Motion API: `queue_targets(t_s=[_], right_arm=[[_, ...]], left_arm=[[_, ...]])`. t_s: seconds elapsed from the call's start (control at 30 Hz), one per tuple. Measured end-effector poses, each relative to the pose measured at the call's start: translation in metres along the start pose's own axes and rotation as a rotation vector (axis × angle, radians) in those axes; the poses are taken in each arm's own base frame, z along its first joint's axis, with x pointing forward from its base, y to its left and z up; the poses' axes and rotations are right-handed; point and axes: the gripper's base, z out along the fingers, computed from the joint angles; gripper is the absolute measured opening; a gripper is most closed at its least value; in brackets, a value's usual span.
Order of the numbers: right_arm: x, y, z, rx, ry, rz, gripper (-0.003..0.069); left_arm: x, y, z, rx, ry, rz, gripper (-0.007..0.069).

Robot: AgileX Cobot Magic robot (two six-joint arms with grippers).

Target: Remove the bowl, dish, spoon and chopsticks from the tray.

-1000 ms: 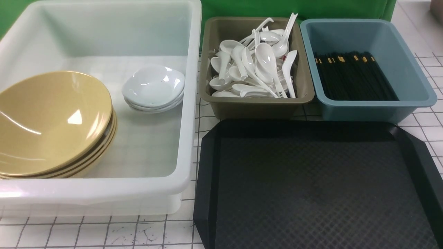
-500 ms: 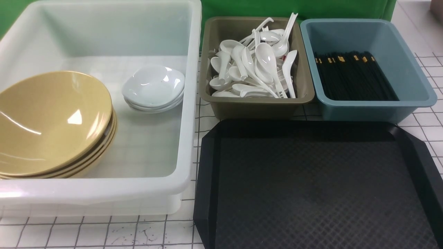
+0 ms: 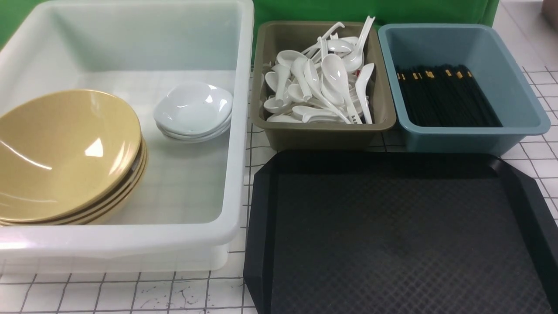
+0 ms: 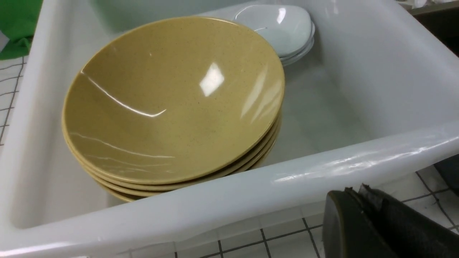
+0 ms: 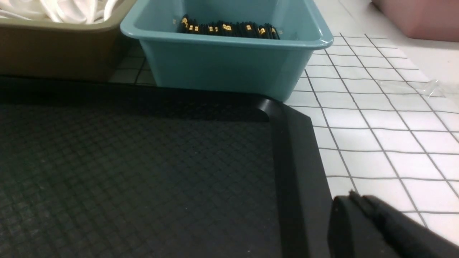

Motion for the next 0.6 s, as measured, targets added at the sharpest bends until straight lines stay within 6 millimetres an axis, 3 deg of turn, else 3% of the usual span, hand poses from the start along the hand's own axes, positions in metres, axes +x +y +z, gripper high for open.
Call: queue_targets(t_s=[0.17,0.3,0.6], right_arm=[[0.000,0.000,0.000,0.000,0.000,0.000,0.0047],[0.000,0.000,0.000,0.000,0.000,0.000,0.0048],[0.000,0.000,0.000,0.000,0.000,0.000,0.0048]], left_arm=[[-0.003,-0.001,0.005,0.011,-0.076,-0.026,-0.0012],[0.004,0.003,0.024,-0.059,-0.226,-0.009,-0.0012],[0.066,-0.001,0.053,-0.122,-0.462,-0.082,-0.0012]])
